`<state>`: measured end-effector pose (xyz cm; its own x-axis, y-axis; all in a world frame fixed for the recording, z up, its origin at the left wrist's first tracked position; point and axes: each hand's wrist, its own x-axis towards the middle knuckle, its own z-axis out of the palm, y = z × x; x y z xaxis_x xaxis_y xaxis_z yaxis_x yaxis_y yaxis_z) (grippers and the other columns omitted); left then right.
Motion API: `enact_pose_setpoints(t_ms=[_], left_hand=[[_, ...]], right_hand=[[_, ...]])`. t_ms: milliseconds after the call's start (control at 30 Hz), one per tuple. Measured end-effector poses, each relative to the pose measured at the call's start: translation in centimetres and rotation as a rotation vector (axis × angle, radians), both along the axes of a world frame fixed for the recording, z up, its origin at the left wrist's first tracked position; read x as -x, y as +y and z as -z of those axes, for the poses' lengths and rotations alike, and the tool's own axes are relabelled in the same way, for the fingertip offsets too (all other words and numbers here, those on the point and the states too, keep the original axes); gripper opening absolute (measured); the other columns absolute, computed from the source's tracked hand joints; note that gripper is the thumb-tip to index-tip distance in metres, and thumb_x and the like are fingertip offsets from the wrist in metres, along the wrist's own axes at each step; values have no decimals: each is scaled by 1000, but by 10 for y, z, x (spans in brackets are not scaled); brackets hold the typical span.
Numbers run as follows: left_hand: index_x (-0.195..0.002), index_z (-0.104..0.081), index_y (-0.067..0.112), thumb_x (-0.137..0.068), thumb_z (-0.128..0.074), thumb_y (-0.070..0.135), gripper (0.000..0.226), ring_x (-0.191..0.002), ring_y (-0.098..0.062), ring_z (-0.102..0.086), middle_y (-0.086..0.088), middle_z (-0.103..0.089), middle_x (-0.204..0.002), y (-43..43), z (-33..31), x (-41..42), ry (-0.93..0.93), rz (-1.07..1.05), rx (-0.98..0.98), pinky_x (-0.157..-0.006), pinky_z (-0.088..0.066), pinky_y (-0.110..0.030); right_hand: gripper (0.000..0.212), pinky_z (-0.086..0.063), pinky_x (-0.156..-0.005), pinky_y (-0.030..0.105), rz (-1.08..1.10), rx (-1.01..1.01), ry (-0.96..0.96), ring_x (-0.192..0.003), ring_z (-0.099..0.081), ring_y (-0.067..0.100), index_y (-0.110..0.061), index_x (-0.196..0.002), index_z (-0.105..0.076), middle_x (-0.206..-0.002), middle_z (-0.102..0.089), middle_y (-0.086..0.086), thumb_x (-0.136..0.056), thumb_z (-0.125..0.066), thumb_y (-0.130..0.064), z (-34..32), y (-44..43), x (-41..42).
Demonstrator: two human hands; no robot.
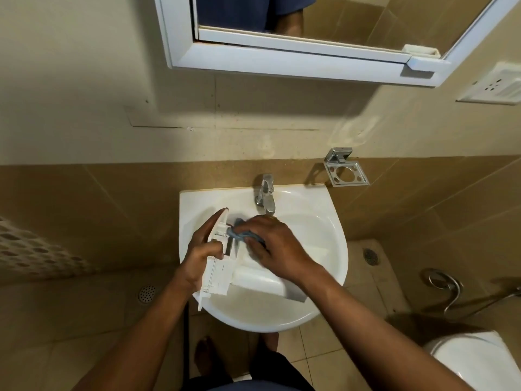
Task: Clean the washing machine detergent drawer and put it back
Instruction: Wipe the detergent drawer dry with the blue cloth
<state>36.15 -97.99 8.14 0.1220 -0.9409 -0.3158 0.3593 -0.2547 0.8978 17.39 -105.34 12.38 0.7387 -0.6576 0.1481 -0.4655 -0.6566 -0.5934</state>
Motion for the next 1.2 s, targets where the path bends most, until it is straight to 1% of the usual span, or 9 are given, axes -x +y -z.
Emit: enact_pose_setpoints(t_ms=[133,300,367,500,700,867,967,1067,1200], left_hand=[[-148,-56,22,-58,-53,1,93,-95,-24,-67,-9,-73,-107,7,2,-9,50,-16,7,-84,-49,-38],[-143,-61,23,-47,-64,16,96,-97,-28,-65,-7,-72,-104,6,2,-5,109,3,-7,-84,-49,-40],[-134,-63,16,-47,-64,13,87,-93,-30,-65,-6,-73,-95,5,2,-3,167,-16,-25,-82,-50,-38],[-147,-56,20,-51,-61,10,97,-97,-35,-63,-15,-69,-104,-4,0,0,201,26,-13,-86,-47,-44],[-149,-42,-2,-45,-67,18,108,-68,-30,-62,-14,-64,-77,-6,-1,-9,288,149,-221,-65,-51,-33],[-114,-66,10,-51,-80,29,67,-71,-31,-62,-14,-65,-83,-9,-4,-4,286,168,-359,-72,-48,-35],[-91,-76,12,-69,-79,33,31,-70,-30,-63,-15,-66,-84,-15,-14,6,354,198,-311,-72,-49,-36],[-111,-79,12,-82,-74,45,44,-77,-32,-64,-19,-70,-93,-16,-14,9,359,205,-312,-76,-51,-40],[-119,-76,11,-70,-85,59,69,-75,-30,-60,-18,-67,-95,-16,-11,3,360,225,-330,-70,-47,-36]], right_hand=[[29,-47,-88,28,84,81,15,-99,-61,12,-25,-118,-76,-107,-67,-9,-93,-67,-15,-2,-5,51],[24,-53,-79,41,297,54,56,-92,-63,15,-26,-99,-78,-96,-68,-8,-91,-60,-39,7,-5,62],[22,-53,-82,40,301,64,34,-94,-64,17,-25,-101,-77,-98,-70,-6,-91,-62,-36,3,-5,47],[24,-50,-89,32,167,85,-23,-99,-66,20,-18,-114,-75,-110,-75,-3,-92,-68,-15,-3,2,6],[21,-53,-81,31,65,-44,65,-93,-67,13,-25,-111,-75,-103,-74,-6,-92,-68,-20,-10,-15,19],[22,-52,-81,33,78,-144,277,-92,-62,13,-29,-96,-77,-97,-64,-7,-83,-60,-23,-29,-38,27],[17,-46,-74,21,-66,-203,269,-83,-60,2,-20,-94,-74,-89,-66,-11,-85,-64,-9,-36,-36,-9],[33,-47,-69,21,-14,-387,206,-78,-61,0,-14,-106,-62,-92,-71,1,-81,-73,4,-31,-36,-31],[59,-55,-77,30,156,-610,-83,-90,-64,12,-12,-106,-62,-101,-68,10,-59,-97,-3,-21,-44,-27]])
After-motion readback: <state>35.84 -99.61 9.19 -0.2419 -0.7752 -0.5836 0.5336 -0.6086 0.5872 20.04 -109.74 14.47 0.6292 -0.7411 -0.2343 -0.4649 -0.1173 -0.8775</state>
